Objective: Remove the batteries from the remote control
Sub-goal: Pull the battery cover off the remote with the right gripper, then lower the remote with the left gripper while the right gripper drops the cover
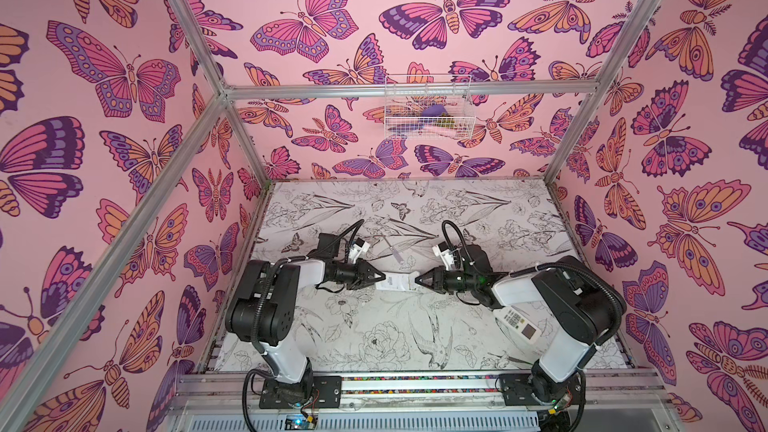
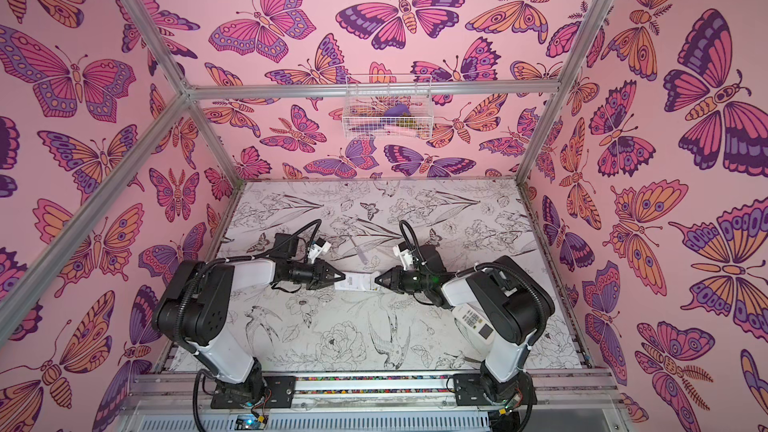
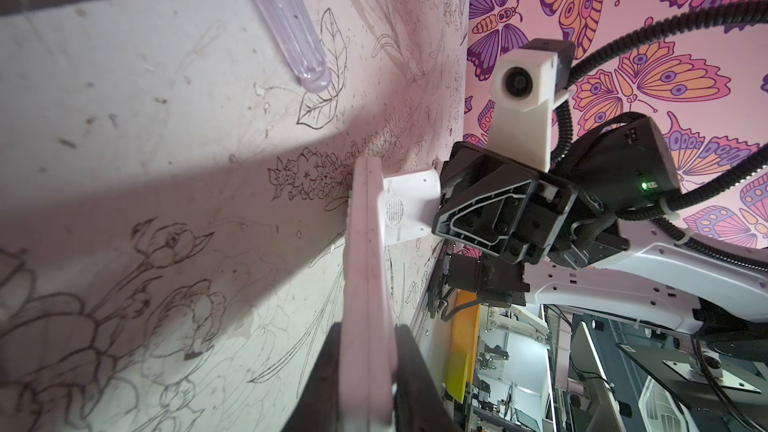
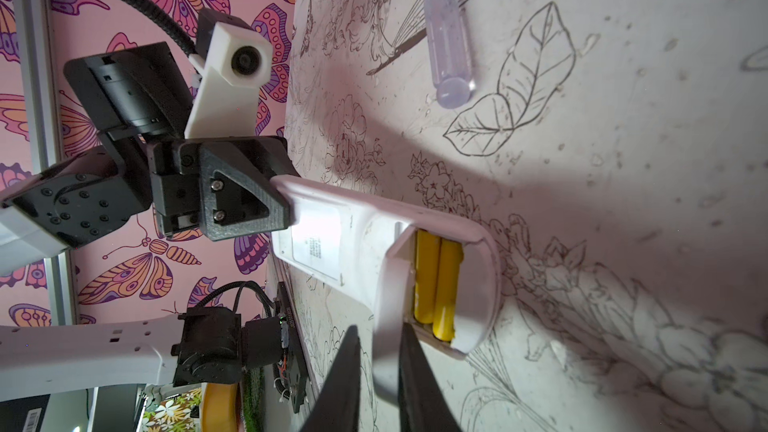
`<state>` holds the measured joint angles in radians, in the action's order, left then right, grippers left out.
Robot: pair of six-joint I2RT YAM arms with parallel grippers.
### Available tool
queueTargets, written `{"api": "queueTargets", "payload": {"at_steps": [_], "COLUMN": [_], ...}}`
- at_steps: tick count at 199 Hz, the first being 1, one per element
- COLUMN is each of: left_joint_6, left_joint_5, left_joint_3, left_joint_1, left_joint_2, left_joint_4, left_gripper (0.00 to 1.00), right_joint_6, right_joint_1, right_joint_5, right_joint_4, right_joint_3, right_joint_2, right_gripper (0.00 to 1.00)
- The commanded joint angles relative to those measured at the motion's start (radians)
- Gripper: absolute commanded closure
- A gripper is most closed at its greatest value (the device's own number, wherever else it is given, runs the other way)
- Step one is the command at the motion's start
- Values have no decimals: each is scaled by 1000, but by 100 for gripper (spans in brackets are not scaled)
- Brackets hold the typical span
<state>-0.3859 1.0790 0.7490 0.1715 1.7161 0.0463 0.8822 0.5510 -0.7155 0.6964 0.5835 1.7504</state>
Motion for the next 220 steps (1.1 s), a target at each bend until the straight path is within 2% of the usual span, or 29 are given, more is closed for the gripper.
{"api": "queueTargets", "payload": {"at_steps": [1,39,57,82,104,118,142,150,180,202,220], "left_joint_6": [12,12,4,1,4,4,8,8,16,21,31], "left_joint_5": [-60,-93,-106,-122,-153,-180,-225,-242,-284,-329,-353], "left_joint_3": [5,-2,2,-10,-1,-12,-1,1,1,18,17], "left_joint_1": [5,2,2,1,1,2,1,0,0,-2,-1], "left_joint_2": [-24,-13,-24,-22,-43,-46,-53,-59,-55,-70,-75], "left_joint_4": [32,43,52,42,72,72,107,118,123,161,161], "left_gripper": [100,100,96,86,70,60,52,45,39,32,26], "right_joint_6": [5,-39,-24,-55,-52,-104,-175,-195,-340,-398,-428], "right_joint_1": [-2,-4,-3,-5,-10,-22,-70,-86,-128,-145,-174], "right_joint_5": [-10,-6,-21,-7,-12,13,66,67,188,268,307], "right_joint_4": [2,-81,-67,-123,-138,-231,-433,-482,-753,-912,-973], "right_joint_3": [24,40,41,50,50,61,89,95,161,214,228], "right_joint_2": [-23,-54,-69,-94,-135,-171,-275,-305,-384,-403,-401], "right_gripper": [83,92,95,98,98,97,97,97,97,96,96]}}
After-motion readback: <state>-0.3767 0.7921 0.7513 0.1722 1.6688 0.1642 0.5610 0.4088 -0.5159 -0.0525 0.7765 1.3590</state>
